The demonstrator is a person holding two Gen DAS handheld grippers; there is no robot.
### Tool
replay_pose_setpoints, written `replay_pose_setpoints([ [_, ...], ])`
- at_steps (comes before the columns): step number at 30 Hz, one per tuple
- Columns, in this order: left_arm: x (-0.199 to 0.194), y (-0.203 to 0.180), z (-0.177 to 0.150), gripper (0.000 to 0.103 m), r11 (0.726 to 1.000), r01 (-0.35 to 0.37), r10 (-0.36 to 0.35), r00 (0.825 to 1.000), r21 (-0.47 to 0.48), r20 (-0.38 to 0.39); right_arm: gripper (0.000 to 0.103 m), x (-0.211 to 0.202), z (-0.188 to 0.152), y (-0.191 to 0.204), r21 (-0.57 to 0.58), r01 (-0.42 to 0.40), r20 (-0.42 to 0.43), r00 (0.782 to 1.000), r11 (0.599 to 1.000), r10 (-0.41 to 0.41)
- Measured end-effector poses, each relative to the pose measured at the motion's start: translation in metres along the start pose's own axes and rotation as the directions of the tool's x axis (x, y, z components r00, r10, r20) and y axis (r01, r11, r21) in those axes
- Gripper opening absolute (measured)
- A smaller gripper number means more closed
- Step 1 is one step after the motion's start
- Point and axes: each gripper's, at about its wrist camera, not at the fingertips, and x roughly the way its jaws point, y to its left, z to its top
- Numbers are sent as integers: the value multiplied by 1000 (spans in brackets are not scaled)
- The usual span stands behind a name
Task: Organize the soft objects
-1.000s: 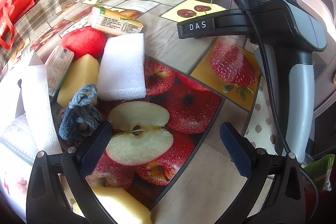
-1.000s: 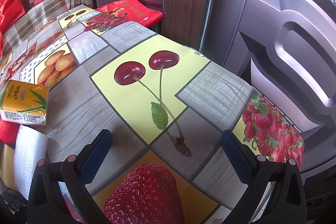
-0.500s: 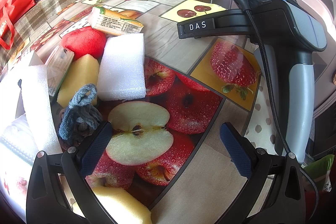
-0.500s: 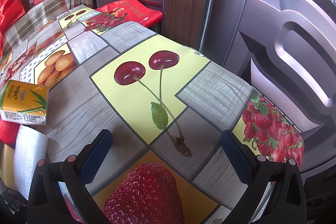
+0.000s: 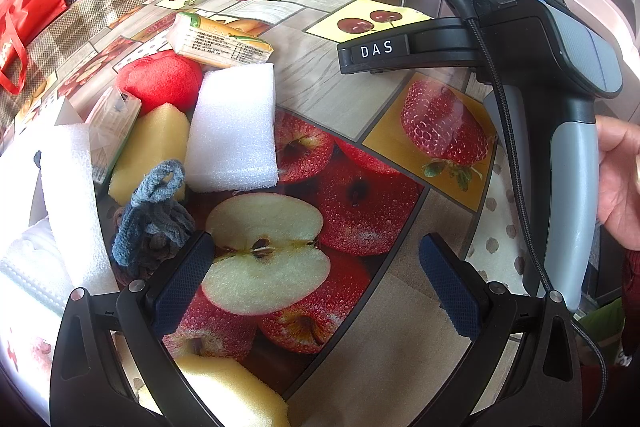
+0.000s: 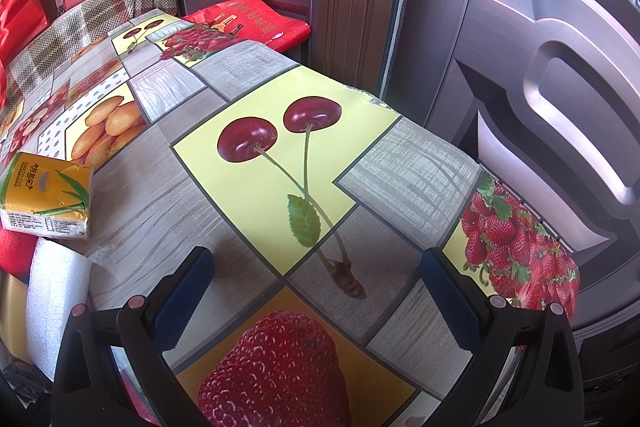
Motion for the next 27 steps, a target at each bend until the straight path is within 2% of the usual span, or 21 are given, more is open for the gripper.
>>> replay_pose_setpoints([
  [8,-2,1,3,102,1000,6,-6,1000,-20,24,103,0,0,0,-1,1,0,1000,1000,-1],
  [13,-32,11,2,102,993,59,-42,986,-103,160,103,0,0,0,-1,1,-1,1000,1000,-1],
  [16,-59,8,2,102,993,58,-29,964,-103,263,103,0,0,-1,-3,2,0,1000,1000,-2],
  [19,-88,11,2,102,990,65,-17,933,-122,358,103,-1,-1,-1,-3,2,0,1000,1000,-2],
  [23,-123,29,-1,102,975,101,0,890,-197,456,103,0,0,0,2,-5,-1,1000,1000,5],
  [27,-156,58,-11,102,950,104,66,854,-294,516,103,-5,-1,-5,26,-38,13,999,999,37],
])
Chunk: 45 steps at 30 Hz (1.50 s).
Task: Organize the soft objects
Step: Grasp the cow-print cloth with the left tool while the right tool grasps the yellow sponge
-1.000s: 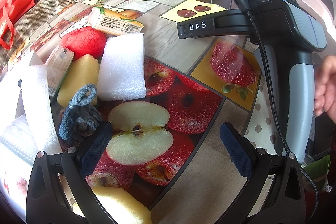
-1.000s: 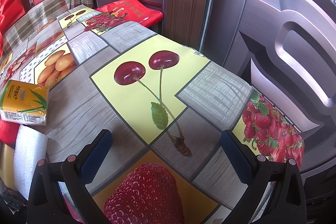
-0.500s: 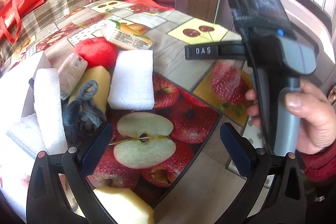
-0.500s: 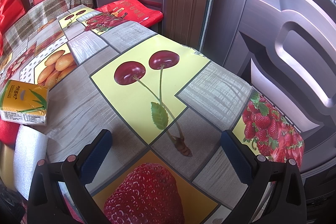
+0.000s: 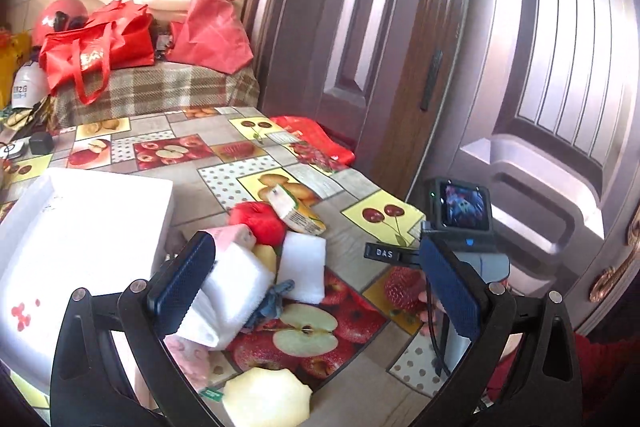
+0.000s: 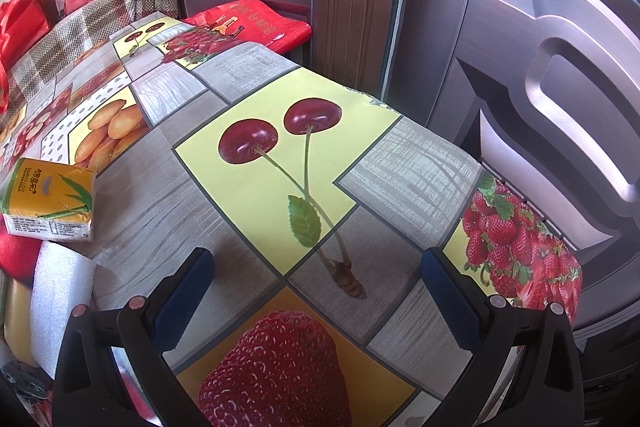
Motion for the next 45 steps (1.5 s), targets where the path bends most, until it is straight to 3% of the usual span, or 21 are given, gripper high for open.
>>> replay_pose_setpoints([
  [6,-26,50,10,103,986,-33,47,995,-164,82,103,-18,0,-26,117,-155,58,987,981,149],
  [8,-33,61,10,103,978,-75,96,990,-195,100,103,-29,2,-33,139,-223,101,972,965,210],
  [10,-43,69,9,103,972,-140,165,978,-188,124,103,-46,6,-41,141,-317,171,941,938,293],
  [12,-57,76,7,103,966,-202,227,962,-164,155,103,-66,11,-48,121,-426,271,883,897,383],
  [14,-71,83,3,103,964,-238,255,952,-115,167,103,-86,12,-54,52,-563,401,768,825,499],
  [16,-83,91,-5,103,956,-288,294,945,-62,146,103,-92,15,-53,-39,-666,438,658,745,612],
  [17,-87,97,-11,103,950,-310,313,942,-43,121,103,-94,16,-49,-79,-691,412,634,719,654],
  [19,-92,110,-26,103,949,-315,315,948,-25,46,103,-96,14,-35,-169,-709,337,611,685,716],
  [22,-91,121,-52,103,960,-277,272,958,-48,-87,103,-106,-2,-6,-325,-699,232,594,637,771],
  [24,-88,120,-69,103,971,-229,216,962,-65,-165,103,-115,-15,15,-424,-704,115,582,570,805],
  [27,-81,103,-87,103,988,-140,118,959,-70,-257,103,-127,-41,45,-555,-690,-51,587,466,808],
  [28,-79,93,-91,103,991,-124,104,955,-57,-278,103,-131,-50,53,-598,-671,-80,594,438,800],
  [31,-68,72,-99,103,996,-92,87,938,-1,-335,103,-138,-79,67,-684,-657,-195,583,317,789],
  [33,-59,62,-105,102,997,-72,83,921,43,-380,103,-141,-95,80,-720,-651,-265,578,241,772],
  [34,-54,59,-109,101,995,-72,92,911,64,-403,103,-142,-103,86,-737,-641,-290,586,214,757],
  [37,-40,57,-117,90,993,-82,113,880,87,-461,102,-138,-120,103,-777,-605,-332,629,175,703],
  [40,-33,62,-121,79,993,-89,113,860,74,-497,102,-130,-131,117,-785,-602,-374,651,148,660],
  [45,-30,66,-118,79,993,-95,114,857,65,-502,102,-118,-146,128,-794,-593,-411,684,132,603],
])
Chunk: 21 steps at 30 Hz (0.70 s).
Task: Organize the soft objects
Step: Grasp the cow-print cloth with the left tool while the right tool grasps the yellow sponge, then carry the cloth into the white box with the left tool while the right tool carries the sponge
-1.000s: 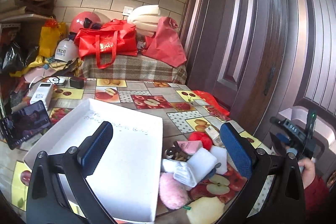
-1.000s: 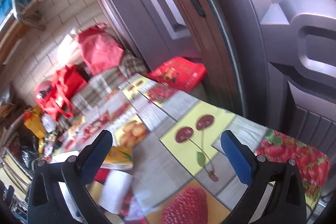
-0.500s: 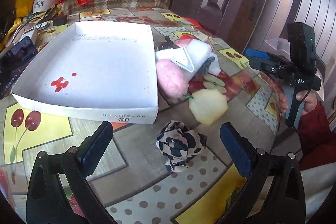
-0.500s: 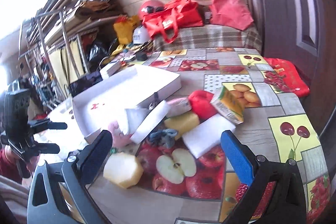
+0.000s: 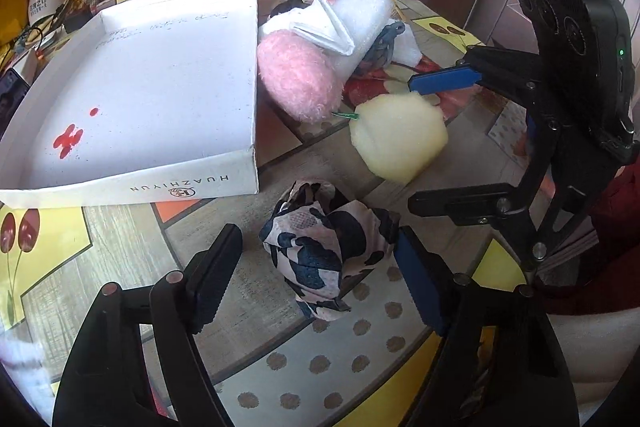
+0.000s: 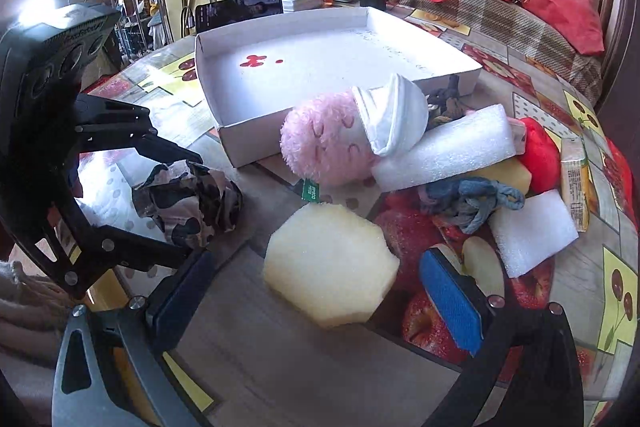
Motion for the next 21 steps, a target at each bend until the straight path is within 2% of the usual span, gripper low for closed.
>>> replay_pose_setpoints([
  [4,7,-3,8,79,1000,-10,10,1000,30,-20,86,8,-5,2,-5,-14,-38,999,1000,13],
  [5,8,-4,9,79,999,-21,22,1000,45,-17,77,9,-6,3,-7,-20,-45,999,1000,19],
  [7,9,-6,10,64,997,-31,32,999,66,-11,62,5,-8,2,-10,-34,-31,999,999,34],
  [9,7,-4,9,47,998,-19,19,1000,56,-4,58,2,-8,1,-7,-41,-22,999,999,41],
  [10,5,-2,9,43,999,-3,3,1000,51,1,57,-1,-8,0,-9,-39,-16,999,999,39],
  [13,-6,-1,3,41,998,-11,8,999,63,42,55,-18,-8,-1,-11,-48,39,998,999,49],
  [16,-30,-1,-1,41,997,-15,2,989,81,148,55,-52,-4,-4,-19,-47,161,986,999,49],
  [17,-41,0,-3,41,995,-35,16,978,90,210,55,-64,-1,-7,-11,-37,208,977,999,39],
  [18,-52,0,-4,41,993,-74,45,958,94,283,55,-77,1,-11,5,-21,264,964,1000,19],
  [21,-79,12,-4,41,983,-181,147,868,26,475,56,-105,6,-32,110,45,430,899,993,-89],
])
